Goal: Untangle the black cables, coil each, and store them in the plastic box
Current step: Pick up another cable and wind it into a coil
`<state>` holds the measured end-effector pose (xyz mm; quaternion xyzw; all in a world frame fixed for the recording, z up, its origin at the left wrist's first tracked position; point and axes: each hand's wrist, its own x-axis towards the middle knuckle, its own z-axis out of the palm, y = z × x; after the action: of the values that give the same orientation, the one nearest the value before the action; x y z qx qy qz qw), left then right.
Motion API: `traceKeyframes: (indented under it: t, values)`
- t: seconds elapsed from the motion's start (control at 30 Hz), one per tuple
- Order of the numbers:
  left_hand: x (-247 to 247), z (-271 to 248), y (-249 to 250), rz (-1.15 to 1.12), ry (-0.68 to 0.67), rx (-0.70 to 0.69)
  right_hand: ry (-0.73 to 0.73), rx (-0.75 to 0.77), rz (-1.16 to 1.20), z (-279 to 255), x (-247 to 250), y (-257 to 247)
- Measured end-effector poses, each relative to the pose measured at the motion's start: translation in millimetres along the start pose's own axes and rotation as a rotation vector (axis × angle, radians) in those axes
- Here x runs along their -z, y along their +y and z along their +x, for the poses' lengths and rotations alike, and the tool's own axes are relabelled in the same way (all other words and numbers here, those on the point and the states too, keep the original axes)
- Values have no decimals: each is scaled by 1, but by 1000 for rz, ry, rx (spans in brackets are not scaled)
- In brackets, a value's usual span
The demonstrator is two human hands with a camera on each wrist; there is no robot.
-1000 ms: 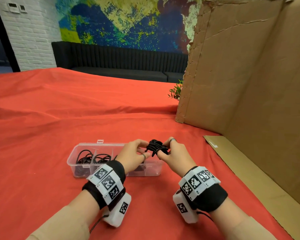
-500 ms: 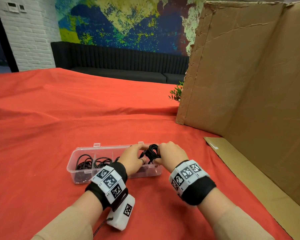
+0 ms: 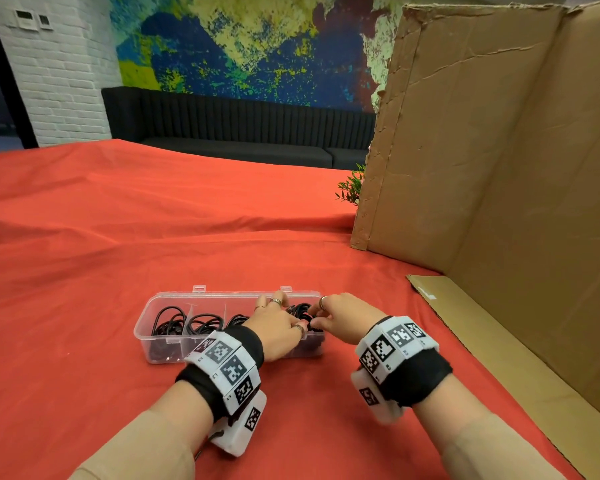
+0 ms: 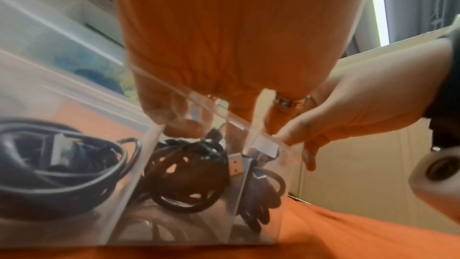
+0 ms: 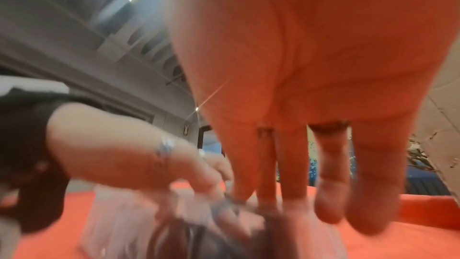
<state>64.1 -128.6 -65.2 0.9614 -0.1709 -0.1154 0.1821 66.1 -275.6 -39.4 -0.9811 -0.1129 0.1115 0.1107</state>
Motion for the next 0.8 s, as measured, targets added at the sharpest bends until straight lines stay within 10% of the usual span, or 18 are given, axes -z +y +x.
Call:
traceKeyframes:
  t: [0.8]
  values:
    - [1, -4, -8, -68, 48, -79, 37, -67, -372, 14, -14, -8]
